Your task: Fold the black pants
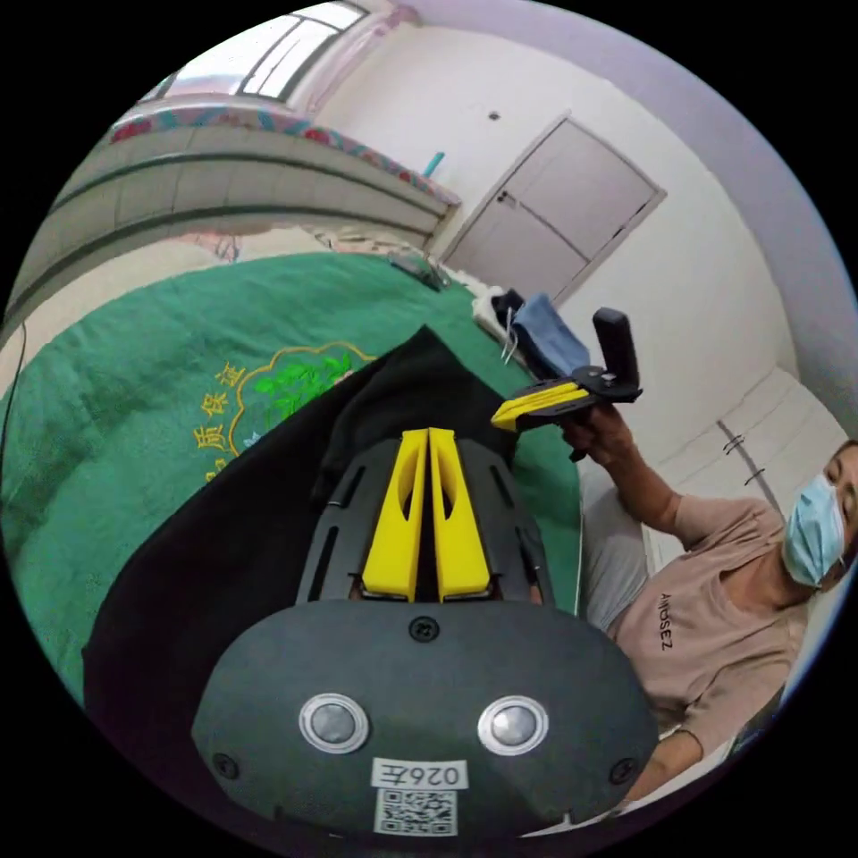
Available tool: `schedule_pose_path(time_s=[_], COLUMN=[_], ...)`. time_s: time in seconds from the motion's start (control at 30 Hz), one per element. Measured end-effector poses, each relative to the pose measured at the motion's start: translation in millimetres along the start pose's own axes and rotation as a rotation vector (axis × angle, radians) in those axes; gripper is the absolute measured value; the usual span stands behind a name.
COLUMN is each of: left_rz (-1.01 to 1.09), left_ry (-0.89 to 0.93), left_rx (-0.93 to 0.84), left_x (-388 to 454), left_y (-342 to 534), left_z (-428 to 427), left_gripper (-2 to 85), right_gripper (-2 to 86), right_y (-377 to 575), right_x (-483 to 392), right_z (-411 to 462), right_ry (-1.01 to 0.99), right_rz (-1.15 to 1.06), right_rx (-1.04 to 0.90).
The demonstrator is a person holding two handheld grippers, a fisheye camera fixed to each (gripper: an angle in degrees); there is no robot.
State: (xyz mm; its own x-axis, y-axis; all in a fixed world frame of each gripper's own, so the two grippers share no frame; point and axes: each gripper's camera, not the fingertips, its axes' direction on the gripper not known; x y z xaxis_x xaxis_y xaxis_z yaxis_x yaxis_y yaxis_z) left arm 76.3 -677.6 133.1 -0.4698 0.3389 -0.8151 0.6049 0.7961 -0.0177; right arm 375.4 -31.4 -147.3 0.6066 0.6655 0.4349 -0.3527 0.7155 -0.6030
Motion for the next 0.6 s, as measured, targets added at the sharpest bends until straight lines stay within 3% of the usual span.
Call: schedule_pose_path(time_s=[0.13,0.33,0.47,0.6], left_rz=[0.215,0.115,0.105,-0.003], left_ry=[-0.063,-0.170,-0.261,-0.265], left_rx=[0.149,-0.248,-0.400,-0.495], left_x=[55.2,82.0,95.3,90.5], left_y=[-16.4,-72.1,-96.9,-115.5], left_z=[15.9,137.1,205.9,249.2], left_gripper=[0.3,0.5,16.1,19.3], right_gripper=[5.5,8.6,11.2,9.3], right_y=[5.3,14.6,21.2,23.5], right_x=[51.7,88.4,100.4,99.8], right_z=[-8.0,21.4,48.5,67.7], right_ry=[-0.035,-0.081,-0.194,-0.174], right_rz=[0.133,0.226,0.236,0.253], right_rx=[0.027,-0.040,-0.090,-0.049])
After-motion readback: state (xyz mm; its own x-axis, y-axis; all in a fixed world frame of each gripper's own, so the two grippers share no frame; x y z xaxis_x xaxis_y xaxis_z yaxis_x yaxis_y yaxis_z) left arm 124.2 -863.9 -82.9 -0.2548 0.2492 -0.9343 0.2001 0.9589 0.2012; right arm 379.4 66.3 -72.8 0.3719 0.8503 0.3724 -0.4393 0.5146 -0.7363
